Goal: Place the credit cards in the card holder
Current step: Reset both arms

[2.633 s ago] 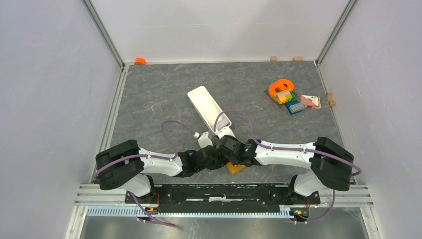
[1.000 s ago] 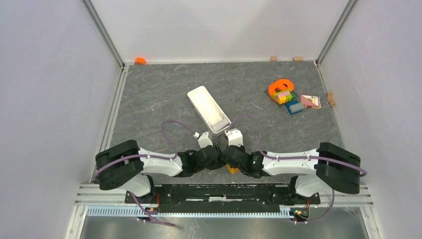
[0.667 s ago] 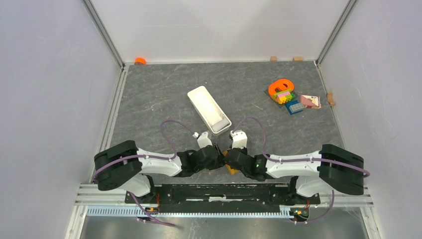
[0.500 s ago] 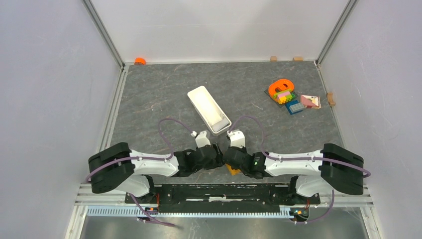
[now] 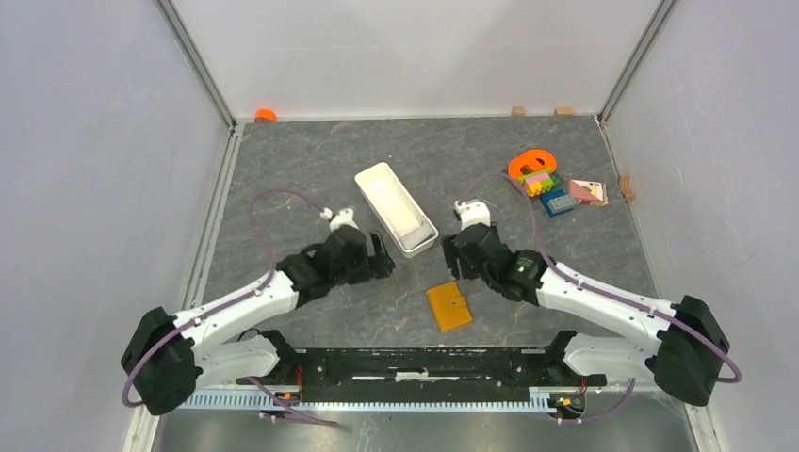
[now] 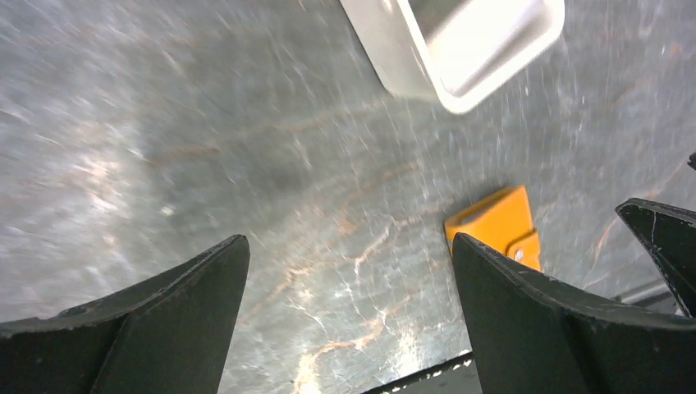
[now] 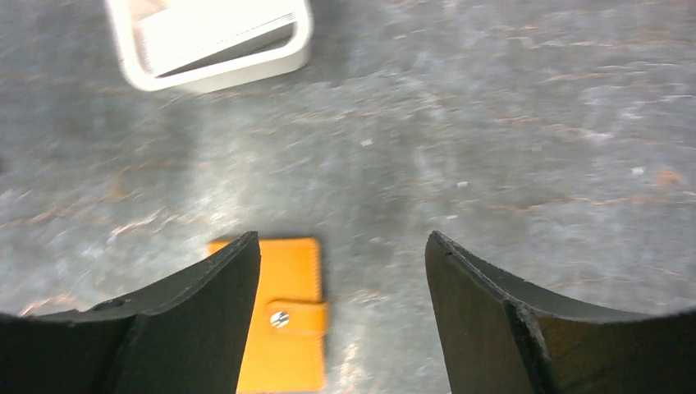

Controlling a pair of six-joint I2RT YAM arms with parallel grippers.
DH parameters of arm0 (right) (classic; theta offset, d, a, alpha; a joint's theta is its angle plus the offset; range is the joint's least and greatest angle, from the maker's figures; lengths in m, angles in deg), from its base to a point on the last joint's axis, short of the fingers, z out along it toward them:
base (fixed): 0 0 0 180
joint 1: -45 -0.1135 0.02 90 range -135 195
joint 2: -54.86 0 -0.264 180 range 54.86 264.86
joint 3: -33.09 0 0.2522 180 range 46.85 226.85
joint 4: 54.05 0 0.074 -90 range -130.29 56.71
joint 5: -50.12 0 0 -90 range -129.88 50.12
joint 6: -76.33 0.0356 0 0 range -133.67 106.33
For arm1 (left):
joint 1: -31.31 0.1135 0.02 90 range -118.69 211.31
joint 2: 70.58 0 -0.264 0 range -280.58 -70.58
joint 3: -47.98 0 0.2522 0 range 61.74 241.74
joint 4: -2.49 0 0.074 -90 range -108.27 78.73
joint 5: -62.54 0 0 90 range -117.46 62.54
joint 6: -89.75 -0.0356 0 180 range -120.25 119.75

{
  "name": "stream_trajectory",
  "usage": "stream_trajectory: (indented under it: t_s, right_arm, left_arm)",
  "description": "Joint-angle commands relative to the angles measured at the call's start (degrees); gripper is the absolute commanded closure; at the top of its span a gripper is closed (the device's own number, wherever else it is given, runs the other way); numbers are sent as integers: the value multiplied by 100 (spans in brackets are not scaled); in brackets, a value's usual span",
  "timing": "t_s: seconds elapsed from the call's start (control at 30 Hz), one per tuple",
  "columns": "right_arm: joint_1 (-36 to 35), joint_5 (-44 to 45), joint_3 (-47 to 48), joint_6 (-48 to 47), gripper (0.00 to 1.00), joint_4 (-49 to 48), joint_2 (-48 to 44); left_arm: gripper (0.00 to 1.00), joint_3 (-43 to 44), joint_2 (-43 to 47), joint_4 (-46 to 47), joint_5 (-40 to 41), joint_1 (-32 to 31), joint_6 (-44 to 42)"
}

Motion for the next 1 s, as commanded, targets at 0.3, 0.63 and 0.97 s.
stream_trajectory:
  t_s: [0.3, 0.63, 0.97]
  right_arm:
    - [3663, -1287, -320, -1744, 18, -304, -1269]
    - [3960, -10, -1725, -2329, 15, -2121, -3574]
    - [3963, 84, -1739, -2336, 15, -2093, -3770]
  left_arm:
    - [0, 1957, 949, -1968, -758, 2994, -2642]
    - [0, 1198, 3260, -1225, 221, 2988, -3587]
    - [0, 1105, 3617, -1295, 429, 2988, -3630]
